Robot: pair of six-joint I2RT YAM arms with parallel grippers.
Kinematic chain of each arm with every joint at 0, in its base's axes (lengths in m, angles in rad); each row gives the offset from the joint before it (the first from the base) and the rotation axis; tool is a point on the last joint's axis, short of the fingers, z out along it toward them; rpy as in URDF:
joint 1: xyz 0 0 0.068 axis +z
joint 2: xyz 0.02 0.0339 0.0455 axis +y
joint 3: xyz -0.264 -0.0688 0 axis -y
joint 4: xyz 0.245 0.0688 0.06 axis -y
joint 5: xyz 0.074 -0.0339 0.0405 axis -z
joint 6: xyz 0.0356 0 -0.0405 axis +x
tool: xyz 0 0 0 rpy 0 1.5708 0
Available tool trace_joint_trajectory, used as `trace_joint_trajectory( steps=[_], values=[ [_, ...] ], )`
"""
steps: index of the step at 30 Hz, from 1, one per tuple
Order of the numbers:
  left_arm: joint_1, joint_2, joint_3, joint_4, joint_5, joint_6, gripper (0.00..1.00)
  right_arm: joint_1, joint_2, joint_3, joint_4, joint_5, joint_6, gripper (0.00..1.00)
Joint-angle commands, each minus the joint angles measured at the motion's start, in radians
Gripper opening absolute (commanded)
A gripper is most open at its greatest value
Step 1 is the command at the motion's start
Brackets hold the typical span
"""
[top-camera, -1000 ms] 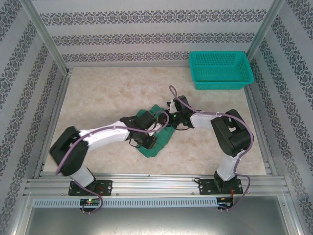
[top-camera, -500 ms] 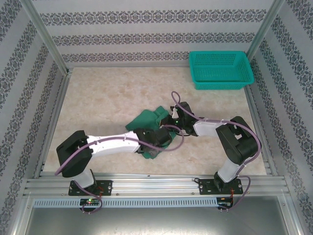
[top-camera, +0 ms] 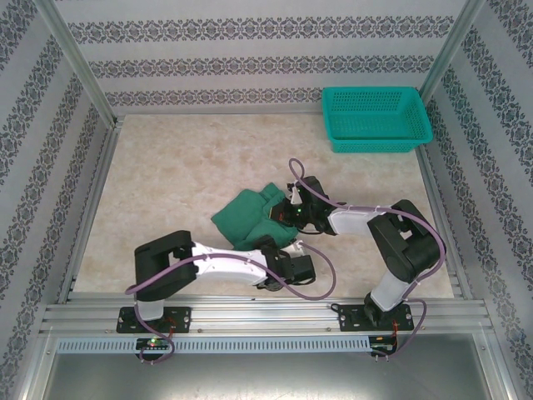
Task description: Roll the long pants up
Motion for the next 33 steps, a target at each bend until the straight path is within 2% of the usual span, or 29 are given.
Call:
trace_joint_trajectory(
  steps=[1, 6, 9, 14, 19, 20, 21, 22, 23, 24, 27, 29, 33],
  values=[
    [0.043, 0.076, 0.066, -0.121, -0.129, -0.062, 0.71, 0.037, 0.042, -0.095, -0.313, 0.026, -0.012, 0.00],
    [0.145, 0.144, 0.087, -0.244, -0.141, -0.171, 0.75, 0.034, 0.003, -0.115, -0.326, 0.042, -0.019, 0.00],
    [0.225, 0.155, 0.068, -0.251, -0.091, -0.196, 0.79, 0.031, -0.003, -0.119, -0.330, 0.039, -0.020, 0.00],
    [0.303, 0.200, 0.037, -0.118, 0.039, -0.088, 0.77, 0.028, 0.015, -0.105, -0.328, 0.016, -0.027, 0.00],
    [0.338, 0.365, 0.153, -0.096, 0.195, 0.014, 0.70, 0.026, 0.024, -0.087, -0.326, -0.007, -0.024, 0.00],
    [0.343, 0.399, 0.181, -0.103, 0.230, 0.025, 0.65, 0.025, 0.021, -0.086, -0.323, -0.011, -0.024, 0.00],
    [0.347, 0.424, 0.197, -0.098, 0.259, 0.039, 0.53, 0.025, 0.017, -0.087, -0.324, -0.012, -0.025, 0.00],
    [0.352, 0.448, 0.211, -0.091, 0.285, 0.045, 0.30, 0.023, 0.012, -0.089, -0.326, -0.009, -0.024, 0.00],
    [0.359, 0.467, 0.221, -0.087, 0.316, 0.047, 0.13, 0.020, 0.006, -0.093, -0.326, -0.008, -0.023, 0.00],
    [0.361, 0.478, 0.227, -0.090, 0.331, 0.049, 0.03, 0.016, 0.002, -0.099, -0.324, -0.007, -0.021, 0.00],
    [0.354, 0.435, 0.186, -0.080, 0.386, 0.062, 0.00, 0.002, -0.011, -0.117, -0.319, -0.001, -0.017, 0.00],
    [0.335, 0.338, 0.138, -0.083, 0.448, 0.073, 0.00, -0.023, -0.011, -0.121, -0.329, 0.000, -0.028, 0.00],
    [0.278, 0.197, 0.151, -0.213, 0.569, 0.069, 0.00, -0.122, -0.009, -0.102, -0.351, -0.012, -0.065, 0.00]
  ],
)
